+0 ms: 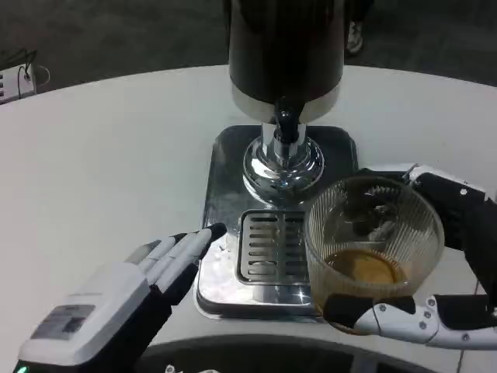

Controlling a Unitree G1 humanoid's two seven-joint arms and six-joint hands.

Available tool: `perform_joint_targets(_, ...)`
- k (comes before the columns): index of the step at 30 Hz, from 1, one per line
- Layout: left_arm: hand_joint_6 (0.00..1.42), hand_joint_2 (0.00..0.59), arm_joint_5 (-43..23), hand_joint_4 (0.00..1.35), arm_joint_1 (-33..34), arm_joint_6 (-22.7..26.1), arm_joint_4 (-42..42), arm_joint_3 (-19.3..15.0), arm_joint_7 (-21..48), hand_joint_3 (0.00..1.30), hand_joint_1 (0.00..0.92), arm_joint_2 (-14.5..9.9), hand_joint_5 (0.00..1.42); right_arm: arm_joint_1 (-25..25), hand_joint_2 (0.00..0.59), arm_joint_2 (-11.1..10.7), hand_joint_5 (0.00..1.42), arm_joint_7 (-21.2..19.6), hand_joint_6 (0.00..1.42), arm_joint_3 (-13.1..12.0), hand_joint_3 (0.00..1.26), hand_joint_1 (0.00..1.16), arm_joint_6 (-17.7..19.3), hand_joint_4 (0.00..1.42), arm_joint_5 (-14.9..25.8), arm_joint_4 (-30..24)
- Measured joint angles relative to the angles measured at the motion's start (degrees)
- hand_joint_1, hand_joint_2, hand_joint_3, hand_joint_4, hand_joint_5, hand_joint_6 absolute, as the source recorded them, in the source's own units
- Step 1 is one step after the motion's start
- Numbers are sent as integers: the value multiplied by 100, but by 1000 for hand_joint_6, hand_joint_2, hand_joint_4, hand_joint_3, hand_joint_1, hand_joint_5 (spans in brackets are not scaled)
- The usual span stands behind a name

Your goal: Grasp the cup under the faucet to collect the drink, then remove the cup.

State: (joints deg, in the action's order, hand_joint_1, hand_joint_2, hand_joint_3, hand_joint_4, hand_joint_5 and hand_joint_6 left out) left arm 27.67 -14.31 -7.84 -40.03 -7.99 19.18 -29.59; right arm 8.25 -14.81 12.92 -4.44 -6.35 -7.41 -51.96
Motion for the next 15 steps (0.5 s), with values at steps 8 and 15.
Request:
perform_joint_targets(8, 0, 61, 9, 0, -182, -219, -132, 0, 0, 0, 0, 1, 0, 342, 115, -105, 1371, 95, 1424, -215, 1061, 978, 229, 1238, 134, -201)
perform_joint_targets(15, 0, 61, 28, 0, -165, -286, -153, -15, 2, 0, 0, -35, 0, 615, 110, -120, 1371, 129, 1424, -205, 1061, 979, 415, 1238, 134, -254)
